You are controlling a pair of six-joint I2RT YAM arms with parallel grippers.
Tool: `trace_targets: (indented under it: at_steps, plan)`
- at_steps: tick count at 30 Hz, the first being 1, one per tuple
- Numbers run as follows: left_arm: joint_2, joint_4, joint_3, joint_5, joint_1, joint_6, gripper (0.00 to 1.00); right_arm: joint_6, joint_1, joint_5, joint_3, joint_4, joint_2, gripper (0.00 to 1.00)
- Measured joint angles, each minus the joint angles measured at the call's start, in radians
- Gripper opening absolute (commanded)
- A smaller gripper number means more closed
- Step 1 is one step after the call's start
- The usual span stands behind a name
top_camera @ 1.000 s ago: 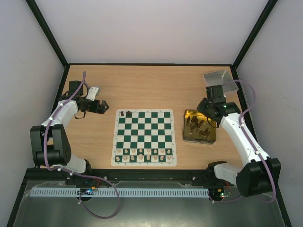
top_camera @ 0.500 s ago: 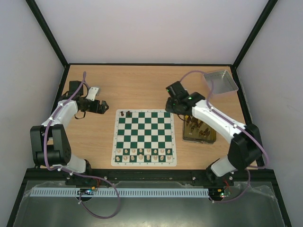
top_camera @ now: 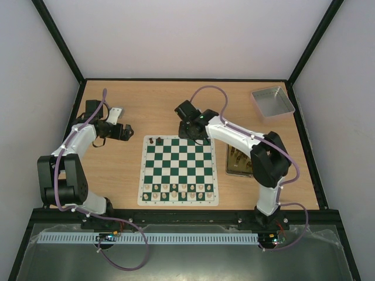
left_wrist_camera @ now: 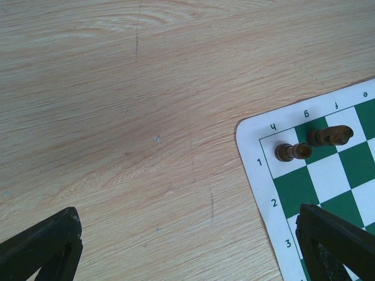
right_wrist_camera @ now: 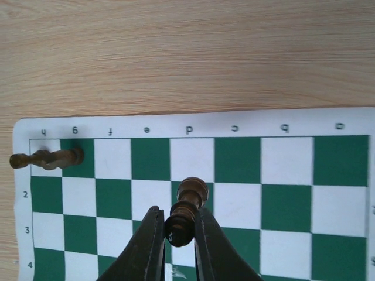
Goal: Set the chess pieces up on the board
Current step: Place the chess piece on the chessboard.
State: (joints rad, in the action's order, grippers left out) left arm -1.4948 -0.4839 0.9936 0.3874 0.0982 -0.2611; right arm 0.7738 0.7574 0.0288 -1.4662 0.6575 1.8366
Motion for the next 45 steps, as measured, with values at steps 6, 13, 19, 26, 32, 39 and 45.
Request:
trace_targets:
  at_steps: [6,13,19,26,32,39,45]
  plan:
    - [0.0,0.0,0.0,-0.005,0.0,0.0,0.99,-0.003,0.026,0.01,-0.079,-0.004,0.091,0.09]
    - [0.0,0.001,0.0,-0.006,0.0,0.0,0.99,-0.008,0.05,0.019,-0.188,0.009,0.18,0.09]
    - [0.0,0.001,-0.001,-0.006,0.0,0.0,0.99,-0.016,0.076,0.024,-0.268,0.024,0.235,0.09]
    - [0.0,0.001,-0.003,-0.006,0.0,0.0,0.99,-0.025,0.09,0.037,-0.299,0.042,0.283,0.09]
    - [0.0,0.001,-0.003,-0.005,0.0,0.0,0.99,-0.028,0.094,0.044,-0.323,0.055,0.318,0.09]
    - [0.0,0.001,-0.007,-0.005,0.0,0.0,0.99,-0.03,0.095,0.045,-0.357,0.056,0.349,0.09]
    - [0.0,0.002,-0.007,-0.004,0.0,-0.001,0.99,-0.03,0.097,0.05,-0.358,0.057,0.362,0.09]
